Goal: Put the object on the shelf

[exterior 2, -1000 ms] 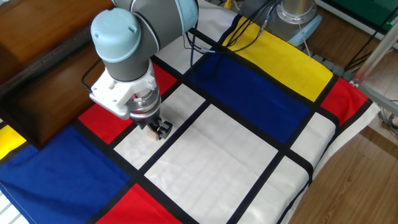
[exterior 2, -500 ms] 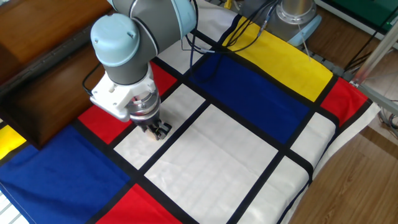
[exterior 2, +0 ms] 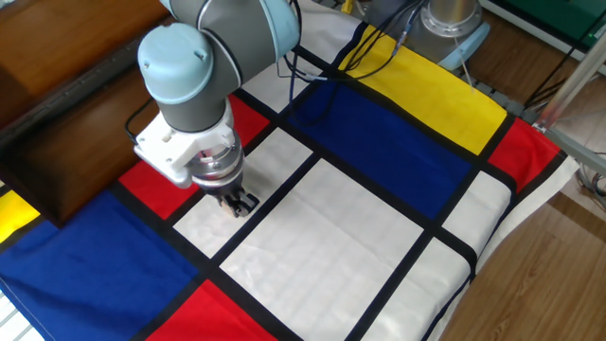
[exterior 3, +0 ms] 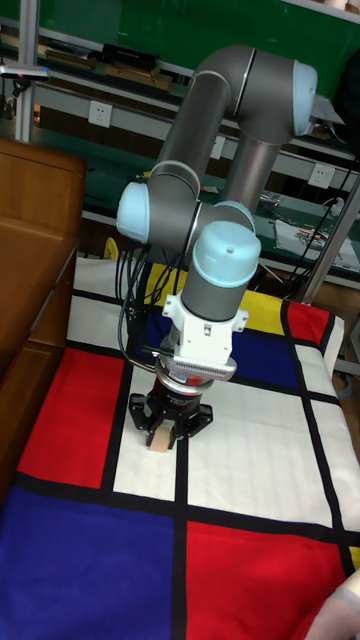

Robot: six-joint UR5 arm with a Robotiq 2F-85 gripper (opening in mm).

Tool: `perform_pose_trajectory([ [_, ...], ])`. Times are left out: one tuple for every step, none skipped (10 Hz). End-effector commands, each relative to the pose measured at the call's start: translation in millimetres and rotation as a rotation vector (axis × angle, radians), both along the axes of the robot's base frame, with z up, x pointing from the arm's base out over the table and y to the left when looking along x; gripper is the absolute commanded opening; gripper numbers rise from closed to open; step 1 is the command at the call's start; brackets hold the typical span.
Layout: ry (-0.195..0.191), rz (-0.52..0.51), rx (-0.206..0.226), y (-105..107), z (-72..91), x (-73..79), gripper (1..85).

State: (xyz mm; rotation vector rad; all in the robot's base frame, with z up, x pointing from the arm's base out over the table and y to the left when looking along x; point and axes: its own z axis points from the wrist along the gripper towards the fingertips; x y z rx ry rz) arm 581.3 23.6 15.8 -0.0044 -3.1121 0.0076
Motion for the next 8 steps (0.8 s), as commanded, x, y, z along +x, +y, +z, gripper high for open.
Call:
perform_pose_trajectory([
  [-0.025, -0.016, -0.005, 4, 13.1, 8.5, 1.0],
  [-0.028, -0.025, -0.013, 7, 23.8, 9.5, 1.0],
  [-0.028, -0.033, -0.012, 13, 34.3, 7.7, 1.0],
  [-0.028, -0.042, -0.007, 19, 44.9, 5.1, 1.0],
  [-0.033, -0.047, -0.006, 23, 53.1, 2.9, 1.0],
  [-0.039, -0.053, 0.005, 29, 60.6, -0.4, 1.0],
  [-0.048, -0.053, 0.006, 29, 65.9, -2.8, 1.0],
  [-0.051, -0.061, 0.006, 28, 70.6, -7.9, 1.0],
])
